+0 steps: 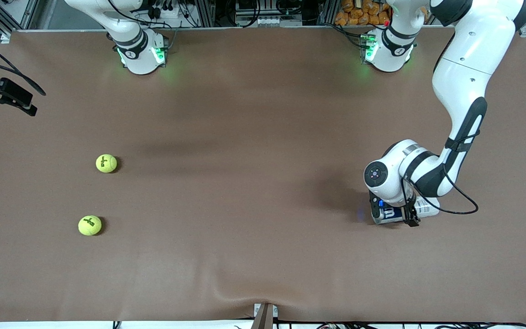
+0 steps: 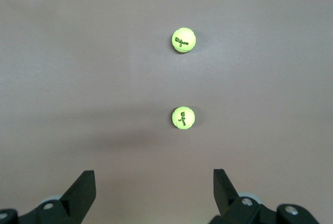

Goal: Insert tennis ball vertically with right arm
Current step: 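Lift the can with the left gripper and tilt it upright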

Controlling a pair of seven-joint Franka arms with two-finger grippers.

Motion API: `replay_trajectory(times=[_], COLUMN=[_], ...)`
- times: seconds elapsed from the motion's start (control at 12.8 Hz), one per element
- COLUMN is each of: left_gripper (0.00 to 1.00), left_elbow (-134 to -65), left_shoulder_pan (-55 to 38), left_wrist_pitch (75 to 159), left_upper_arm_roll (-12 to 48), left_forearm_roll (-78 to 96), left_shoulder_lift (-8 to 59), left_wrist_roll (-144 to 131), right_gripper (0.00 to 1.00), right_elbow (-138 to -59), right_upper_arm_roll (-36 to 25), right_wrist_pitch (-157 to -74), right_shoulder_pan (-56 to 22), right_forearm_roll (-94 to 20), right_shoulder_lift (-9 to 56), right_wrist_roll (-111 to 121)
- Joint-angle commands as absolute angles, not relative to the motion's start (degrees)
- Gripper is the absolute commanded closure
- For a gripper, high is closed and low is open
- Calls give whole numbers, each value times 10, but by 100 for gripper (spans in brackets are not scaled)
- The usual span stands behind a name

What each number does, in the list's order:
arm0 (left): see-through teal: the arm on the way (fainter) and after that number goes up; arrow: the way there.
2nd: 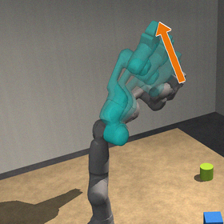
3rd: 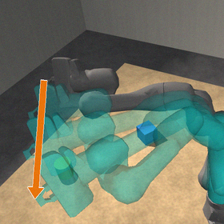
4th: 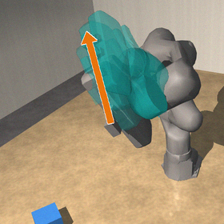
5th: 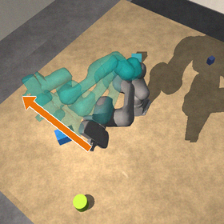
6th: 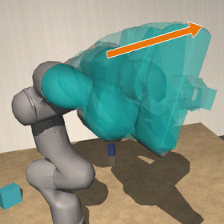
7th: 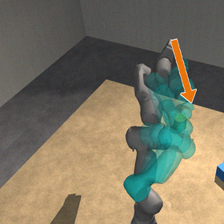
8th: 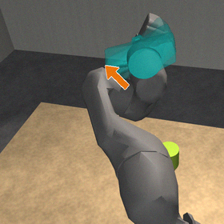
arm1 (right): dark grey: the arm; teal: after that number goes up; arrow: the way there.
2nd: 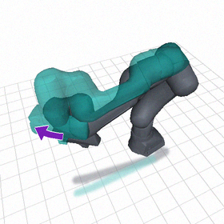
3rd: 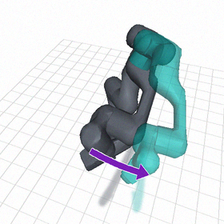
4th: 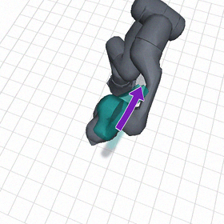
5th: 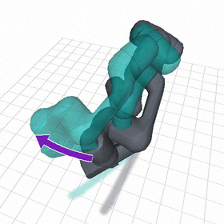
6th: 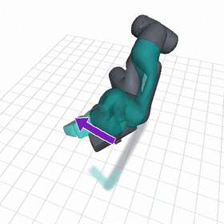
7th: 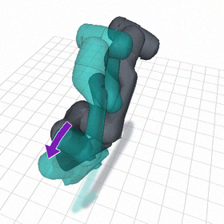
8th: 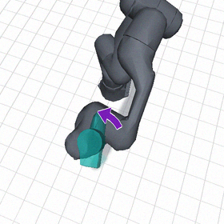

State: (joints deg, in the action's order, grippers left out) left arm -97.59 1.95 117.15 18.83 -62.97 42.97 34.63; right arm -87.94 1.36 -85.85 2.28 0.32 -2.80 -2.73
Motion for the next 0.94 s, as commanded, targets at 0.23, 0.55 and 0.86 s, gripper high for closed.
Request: replay_trajectory(times=[0.23,0.55,0.86], left_gripper=[0,15,21], left_elbow=[-967,-967,-967], left_shoulder_pan=[25,25,19], left_wrist_pitch=[1195,1196,1195], left_upper_arm_roll=[186,186,186], left_forearm_roll=[-644,-644,-643], left_shoulder_lift=[441,441,435], left_wrist_roll=[336,336,340], right_gripper=[0,0,0], right_elbow=[-876,-876,-879], right_upper_arm_roll=[18,16,15], right_wrist_pitch=[-856,-857,-857], right_shoulder_pan=[24,30,36], right_forearm_roll=[9,8,9], right_shoulder_lift=[-33,-32,-31], right_wrist_roll=[-21,-12,10])
